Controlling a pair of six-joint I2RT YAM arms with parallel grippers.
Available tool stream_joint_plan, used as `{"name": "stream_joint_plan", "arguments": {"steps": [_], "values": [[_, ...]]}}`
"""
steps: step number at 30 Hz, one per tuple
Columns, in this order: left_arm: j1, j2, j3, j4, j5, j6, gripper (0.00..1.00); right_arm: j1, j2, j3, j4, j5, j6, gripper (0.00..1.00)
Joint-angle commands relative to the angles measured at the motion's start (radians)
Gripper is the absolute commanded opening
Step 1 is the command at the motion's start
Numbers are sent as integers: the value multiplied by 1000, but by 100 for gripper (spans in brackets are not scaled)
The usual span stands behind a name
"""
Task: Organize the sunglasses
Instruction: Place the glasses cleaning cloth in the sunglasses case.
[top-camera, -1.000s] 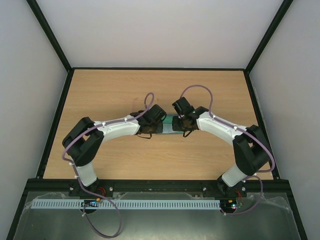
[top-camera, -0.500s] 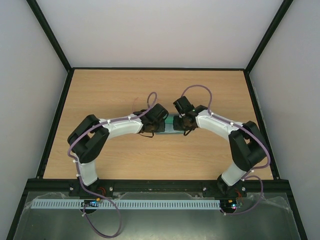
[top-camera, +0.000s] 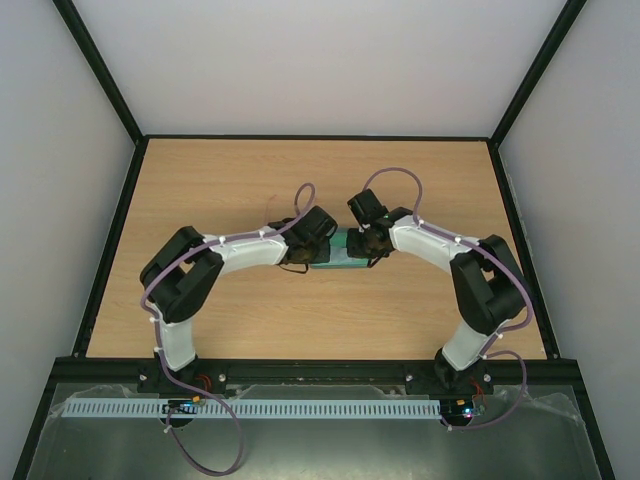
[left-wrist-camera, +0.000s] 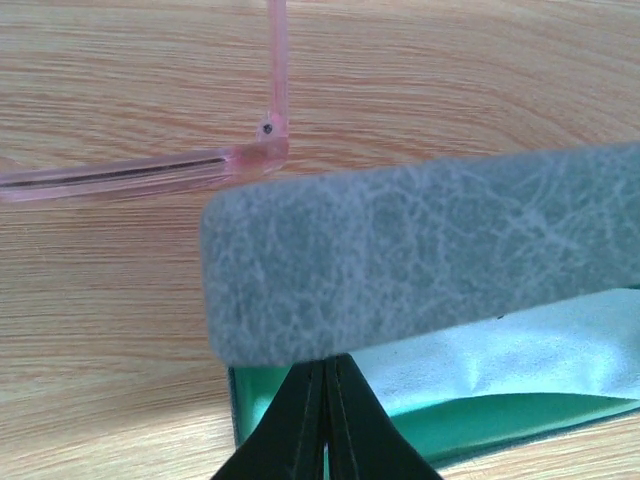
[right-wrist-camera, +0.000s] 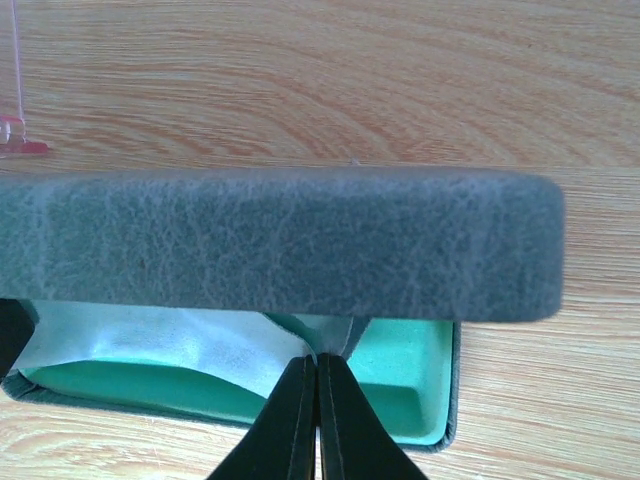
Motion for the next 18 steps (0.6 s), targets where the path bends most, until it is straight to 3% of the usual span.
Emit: {"name": "stream_joint_plan", "arguments": {"steps": [1, 18], "values": [[9, 30, 18, 10, -11, 8, 2, -6, 23, 17, -10, -14, -13, 1], [9, 47, 1, 23, -12, 3, 2, -17, 30, -22, -4, 27, -14, 1]]}}
